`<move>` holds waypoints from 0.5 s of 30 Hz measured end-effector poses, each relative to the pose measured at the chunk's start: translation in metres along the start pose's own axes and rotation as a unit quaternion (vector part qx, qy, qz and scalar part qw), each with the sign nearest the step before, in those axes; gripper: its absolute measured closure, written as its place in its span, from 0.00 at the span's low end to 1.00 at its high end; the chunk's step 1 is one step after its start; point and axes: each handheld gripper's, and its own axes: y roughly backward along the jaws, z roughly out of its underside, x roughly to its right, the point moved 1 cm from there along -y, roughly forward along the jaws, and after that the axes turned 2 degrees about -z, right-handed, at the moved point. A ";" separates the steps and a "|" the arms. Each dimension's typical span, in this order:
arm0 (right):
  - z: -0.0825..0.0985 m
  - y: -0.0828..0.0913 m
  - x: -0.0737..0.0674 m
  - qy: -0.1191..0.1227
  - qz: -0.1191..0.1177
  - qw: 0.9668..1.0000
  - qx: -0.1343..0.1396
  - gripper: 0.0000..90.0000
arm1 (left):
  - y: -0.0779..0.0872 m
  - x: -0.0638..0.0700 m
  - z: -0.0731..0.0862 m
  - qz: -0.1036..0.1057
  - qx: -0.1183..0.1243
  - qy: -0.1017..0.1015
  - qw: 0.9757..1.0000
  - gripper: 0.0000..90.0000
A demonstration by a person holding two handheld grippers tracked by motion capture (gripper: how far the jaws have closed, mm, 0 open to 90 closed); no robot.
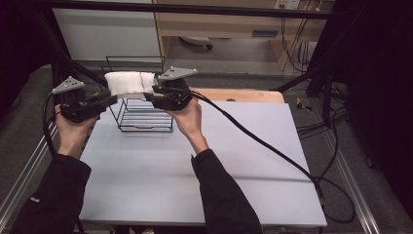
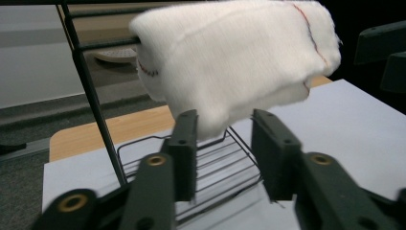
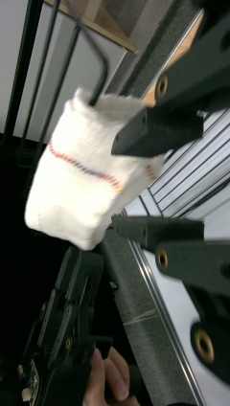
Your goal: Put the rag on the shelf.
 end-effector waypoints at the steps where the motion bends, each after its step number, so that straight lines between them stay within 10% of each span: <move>1: 0.003 0.004 0.001 -0.004 -0.001 1.000 -0.006 0.60 | 0.001 0.001 0.002 0.001 -0.003 -0.002 1.000 0.62; 15: 0.049 0.056 0.026 -0.032 0.012 0.999 -0.039 0.13 | -0.005 0.010 0.065 0.023 -0.048 -0.004 0.999 0.20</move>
